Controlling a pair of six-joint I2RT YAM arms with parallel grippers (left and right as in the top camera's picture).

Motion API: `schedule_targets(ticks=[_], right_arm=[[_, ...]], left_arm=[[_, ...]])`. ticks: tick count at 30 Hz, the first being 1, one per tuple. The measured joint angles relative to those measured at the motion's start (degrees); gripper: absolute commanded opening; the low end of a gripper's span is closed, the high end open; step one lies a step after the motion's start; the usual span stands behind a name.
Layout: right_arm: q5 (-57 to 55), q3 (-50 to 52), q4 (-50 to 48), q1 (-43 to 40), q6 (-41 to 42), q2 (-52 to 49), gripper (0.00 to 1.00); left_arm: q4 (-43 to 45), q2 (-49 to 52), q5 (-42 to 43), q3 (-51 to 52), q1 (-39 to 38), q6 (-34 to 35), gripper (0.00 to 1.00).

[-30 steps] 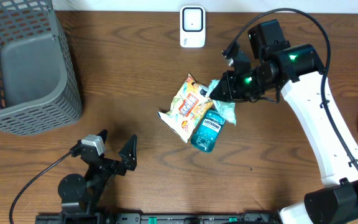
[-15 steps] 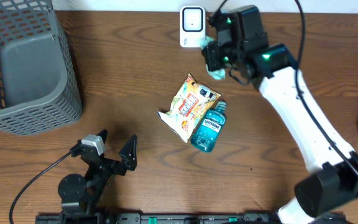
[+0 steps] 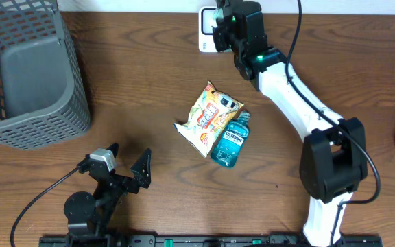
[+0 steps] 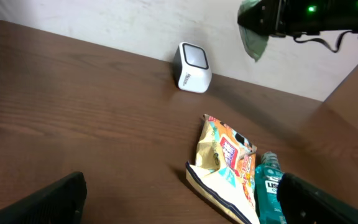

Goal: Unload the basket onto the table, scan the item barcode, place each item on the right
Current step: 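Hold the white-green pack in front of the white scanner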

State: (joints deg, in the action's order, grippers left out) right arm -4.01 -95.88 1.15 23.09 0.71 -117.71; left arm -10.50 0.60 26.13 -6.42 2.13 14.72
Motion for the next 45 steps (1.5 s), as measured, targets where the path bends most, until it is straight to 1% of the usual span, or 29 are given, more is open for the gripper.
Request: schedule_targets(ticks=[4, 7, 11, 15, 16, 20, 30, 33, 38, 41, 45], right_arm=[[-1.2, -0.7, -5.8, 0.0, -0.6, -2.7, 0.01], [-1.9, -4.4, -6.5, 0.0, -1.0, -6.6, 0.01], [-2.3, -13.1, -4.3, 0.0, -1.4, -13.5, 0.01], [-2.8, -23.9, 0.3, 0.0, -1.5, -20.6, 0.01], [-3.5, -28.3, 2.3, 0.0, -1.6, -23.3, 0.01], [-5.6, -33.9, 4.9, 0.1, -1.7, -27.1, 0.01], [-9.4, -35.7, 8.7, 0.1, -1.6, -30.9, 0.01], [-9.7, -38.8, 14.5, 0.1, -0.9, -30.9, 0.01], [-10.9, -47.2, 28.7, 0.1, 0.1, -30.6, 0.01], [-15.2, -50.6, 39.6, -0.2, 0.3, -29.3, 0.01], [-24.0, -51.8, 49.2, -2.7, 0.4, -26.7, 0.01]], left_arm=[[0.0, 0.0, 0.0, 0.0, 0.0, 0.0, 0.98], [0.0, 0.0, 0.0, 0.0, 0.0, 0.0, 0.98], [0.0, 0.0, 0.0, 0.0, 0.0, 0.0, 0.98], [0.0, 0.0, 0.0, 0.0, 0.0, 0.0, 0.98], [0.0, 0.0, 0.0, 0.0, 0.0, 0.0, 0.98], [0.0, 0.0, 0.0, 0.0, 0.0, 0.0, 0.98], [0.0, 0.0, 0.0, 0.0, 0.0, 0.0, 0.98], [0.0, 0.0, 0.0, 0.0, 0.0, 0.0, 0.98], [0.0, 0.0, 0.0, 0.0, 0.0, 0.0, 0.98], [0.0, 0.0, 0.0, 0.0, 0.0, 0.0, 0.98], [0.0, 0.0, 0.0, 0.0, 0.0, 0.0, 0.98]])
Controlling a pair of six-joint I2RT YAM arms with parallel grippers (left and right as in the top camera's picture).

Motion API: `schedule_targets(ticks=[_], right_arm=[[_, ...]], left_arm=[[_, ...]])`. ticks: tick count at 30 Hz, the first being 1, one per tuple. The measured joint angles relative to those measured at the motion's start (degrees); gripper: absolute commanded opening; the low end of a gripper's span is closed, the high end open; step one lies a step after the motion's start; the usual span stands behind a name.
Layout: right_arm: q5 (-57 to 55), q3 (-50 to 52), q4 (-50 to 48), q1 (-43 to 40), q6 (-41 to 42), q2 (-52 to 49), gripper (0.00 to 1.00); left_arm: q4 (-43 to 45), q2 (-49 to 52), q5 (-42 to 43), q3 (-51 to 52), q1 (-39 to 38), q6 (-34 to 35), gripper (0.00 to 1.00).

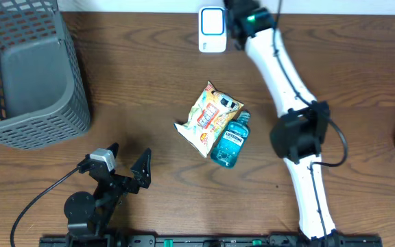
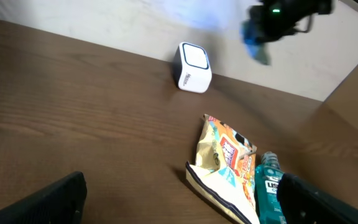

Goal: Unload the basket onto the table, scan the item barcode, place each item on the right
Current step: 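Hold the white-green pack in front of the white scanner, then move the pack to the right table edge and release it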

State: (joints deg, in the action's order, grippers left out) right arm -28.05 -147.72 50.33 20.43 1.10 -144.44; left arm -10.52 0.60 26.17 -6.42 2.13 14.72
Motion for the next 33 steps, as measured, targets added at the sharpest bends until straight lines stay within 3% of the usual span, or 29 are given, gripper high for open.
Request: schedule_targets(ticks=[9, 20, 27, 29, 30, 32, 33], right_arm=[[-9.9, 2.3, 15.5, -18.8, 8.1, 1.8, 0.01], [-7.1, 26.3, 12.6, -40.4, 13.1, 1.7, 0.01], [-6.4, 27.9, 12.7, -49.0, 14.2, 1.7, 0.02], [-5.9, 27.9, 13.3, -51.2, 14.7, 1.7, 0.19], [-5.4, 27.9, 13.7, -52.2, 14.9, 1.7, 0.38], [-3.8, 27.9, 14.6, -53.7, 15.4, 1.8, 0.99], [-2.5, 27.9, 14.9, -54.1, 15.8, 1.9, 0.99]], left_arm=[[0.0, 0.0, 0.0, 0.0, 0.0, 0.0, 0.98], [0.0, 0.0, 0.0, 0.0, 0.0, 0.0, 0.98], [0.0, 0.0, 0.0, 0.0, 0.0, 0.0, 0.98], [0.0, 0.0, 0.0, 0.0, 0.0, 0.0, 0.98], [0.0, 0.0, 0.0, 0.0, 0.0, 0.0, 0.98], [0.0, 0.0, 0.0, 0.0, 0.0, 0.0, 0.98], [0.0, 0.0, 0.0, 0.0, 0.0, 0.0, 0.98]])
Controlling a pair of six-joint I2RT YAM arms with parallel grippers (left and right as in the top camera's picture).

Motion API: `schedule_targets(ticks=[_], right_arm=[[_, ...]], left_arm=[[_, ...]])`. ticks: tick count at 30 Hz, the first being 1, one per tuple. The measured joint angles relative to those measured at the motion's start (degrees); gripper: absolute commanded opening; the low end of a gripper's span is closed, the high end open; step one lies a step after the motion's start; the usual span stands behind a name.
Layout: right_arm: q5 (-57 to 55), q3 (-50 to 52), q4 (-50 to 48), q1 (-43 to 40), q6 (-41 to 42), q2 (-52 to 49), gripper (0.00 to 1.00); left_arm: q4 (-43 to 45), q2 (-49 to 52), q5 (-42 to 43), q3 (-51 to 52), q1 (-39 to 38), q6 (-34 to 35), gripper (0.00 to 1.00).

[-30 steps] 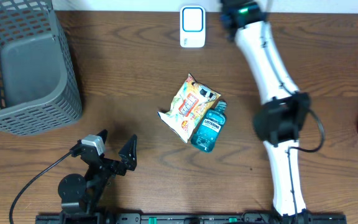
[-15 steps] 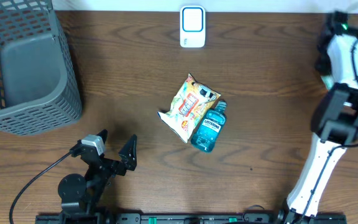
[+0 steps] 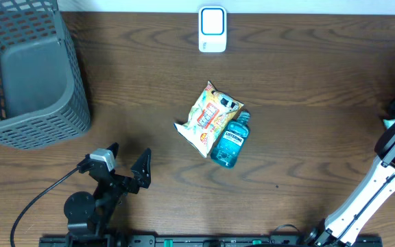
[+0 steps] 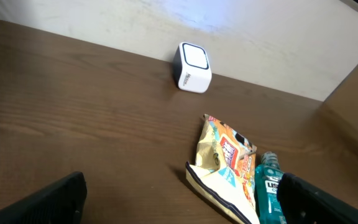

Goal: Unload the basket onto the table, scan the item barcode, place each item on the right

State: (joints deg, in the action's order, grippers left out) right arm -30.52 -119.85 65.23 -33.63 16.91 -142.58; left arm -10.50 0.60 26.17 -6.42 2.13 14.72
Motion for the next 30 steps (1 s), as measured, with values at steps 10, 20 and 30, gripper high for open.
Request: schedule_targets(ticks=[10, 20, 30], right_arm=[[16.1, -3.2, 0.8, 3.9, 2.3, 14.2, 0.99], [23.7, -6.0, 3.4, 18.0, 7.5, 39.3, 0.99], [26.5, -5.0, 3.6, 34.7, 7.7, 37.5, 0.99]], left_arm=[[0.0, 0.0, 0.0, 0.0, 0.0, 0.0, 0.98], [0.0, 0.0, 0.0, 0.0, 0.0, 0.0, 0.98], [0.0, 0.0, 0.0, 0.0, 0.0, 0.0, 0.98]])
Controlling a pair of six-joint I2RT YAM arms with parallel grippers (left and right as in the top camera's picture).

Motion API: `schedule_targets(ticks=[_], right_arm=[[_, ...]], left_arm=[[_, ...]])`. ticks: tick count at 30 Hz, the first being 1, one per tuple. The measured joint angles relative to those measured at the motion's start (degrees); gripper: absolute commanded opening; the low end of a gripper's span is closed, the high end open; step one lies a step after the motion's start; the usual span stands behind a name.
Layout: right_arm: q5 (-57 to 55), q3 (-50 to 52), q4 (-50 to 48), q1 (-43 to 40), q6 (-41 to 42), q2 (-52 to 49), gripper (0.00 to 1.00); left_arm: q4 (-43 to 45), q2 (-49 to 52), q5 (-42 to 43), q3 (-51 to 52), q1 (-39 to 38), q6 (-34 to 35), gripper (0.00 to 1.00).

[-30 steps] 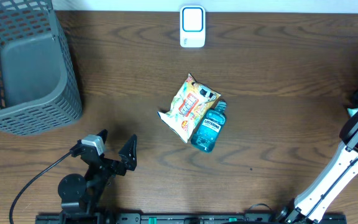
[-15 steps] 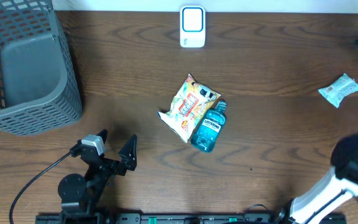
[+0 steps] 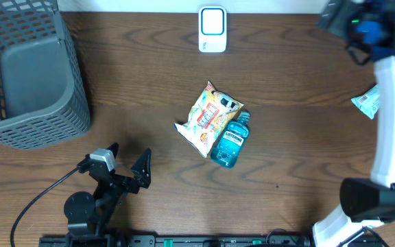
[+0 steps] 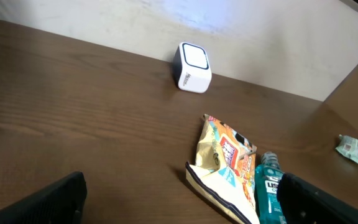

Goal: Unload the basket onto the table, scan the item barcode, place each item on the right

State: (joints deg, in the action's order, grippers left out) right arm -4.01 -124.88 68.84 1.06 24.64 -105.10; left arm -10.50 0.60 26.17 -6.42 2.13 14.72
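The white barcode scanner point(image 3: 212, 29) point(image 4: 193, 68) stands at the table's far edge. Mid-table lie a colourful snack bag point(image 3: 208, 118) point(image 4: 225, 162) and, touching it, a teal mouthwash bottle point(image 3: 230, 139) point(image 4: 268, 186). A small green-and-white packet point(image 3: 365, 101) point(image 4: 352, 149) lies alone on the wood at the right. My right gripper point(image 3: 336, 15) is raised at the far right corner, away from the packet; its jaws are too dark to read. My left gripper point(image 3: 127, 158) point(image 4: 182, 205) rests open at the near left, with nothing between its fingers.
A grey mesh basket point(image 3: 19, 68) stands at the far left. The white right arm point(image 3: 389, 110) runs along the right edge from its base at the near right.
The right arm was at the right edge of the table; its gripper is now raised at the far right corner. The green-and-white packet now lies on the table at the right. Left arm unmoved.
My right gripper was over the scanner with a greenish item in it. Then it was just right of the scanner, then at the table's right edge. Now the packet lies on the right side, free of the gripper. The bag, bottle and left arm stayed put.
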Motion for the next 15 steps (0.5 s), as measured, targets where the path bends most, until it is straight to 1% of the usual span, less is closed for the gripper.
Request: schedule_targets(ticks=[2, 3, 4, 5, 6, 7, 8, 9, 11, 12, 15], right_arm=[[1.1, 0.6, 0.2, 1.9, -1.4, -1.5, 0.99], [1.0, 0.9, 0.7, 3.0, -2.3, -2.7, 0.91], [0.5, 0.9, 1.0, 4.0, -2.9, -3.8, 0.75], [-0.6, 1.0, 1.1, 5.0, -3.5, -5.0, 0.53], [-2.1, 1.0, 1.2, 5.9, -3.5, -6.0, 0.41], [-4.7, 1.1, 1.7, 6.8, -3.5, -7.5, 0.32], [-6.4, 1.1, 2.1, 7.2, -3.1, -8.5, 0.25], [-8.8, 1.1, 2.5, 7.4, -2.5, -9.9, 0.23], [-13.4, 1.2, 3.3, 7.2, -1.2, -12.8, 0.22], [-15.6, 1.2, 3.5, 6.7, -0.8, -14.6, 0.15], [-20.8, 1.2, 4.2, 4.6, 0.1, -20.4, 0.02]], left_arm=[[0.0, 0.0, 0.0, 0.0, 0.0, 0.0, 0.98], [0.0, 0.0, 0.0, 0.0, 0.0, 0.0, 0.98], [0.0, 0.0, 0.0, 0.0, 0.0, 0.0, 0.98], [0.0, 0.0, 0.0, 0.0, 0.0, 0.0, 0.98], [0.0, 0.0, 0.0, 0.0, 0.0, 0.0, 0.98], [0.0, 0.0, 0.0, 0.0, 0.0, 0.0, 0.98], [0.0, 0.0, 0.0, 0.0, 0.0, 0.0, 0.98], [0.0, 0.0, 0.0, 0.0, 0.0, 0.0, 0.98], [0.0, 0.0, 0.0, 0.0, 0.0, 0.0, 0.98], [0.0, 0.0, 0.0, 0.0, 0.0, 0.0, 0.98], [0.0, 0.0, 0.0, 0.0, 0.0, 0.0, 0.98]])
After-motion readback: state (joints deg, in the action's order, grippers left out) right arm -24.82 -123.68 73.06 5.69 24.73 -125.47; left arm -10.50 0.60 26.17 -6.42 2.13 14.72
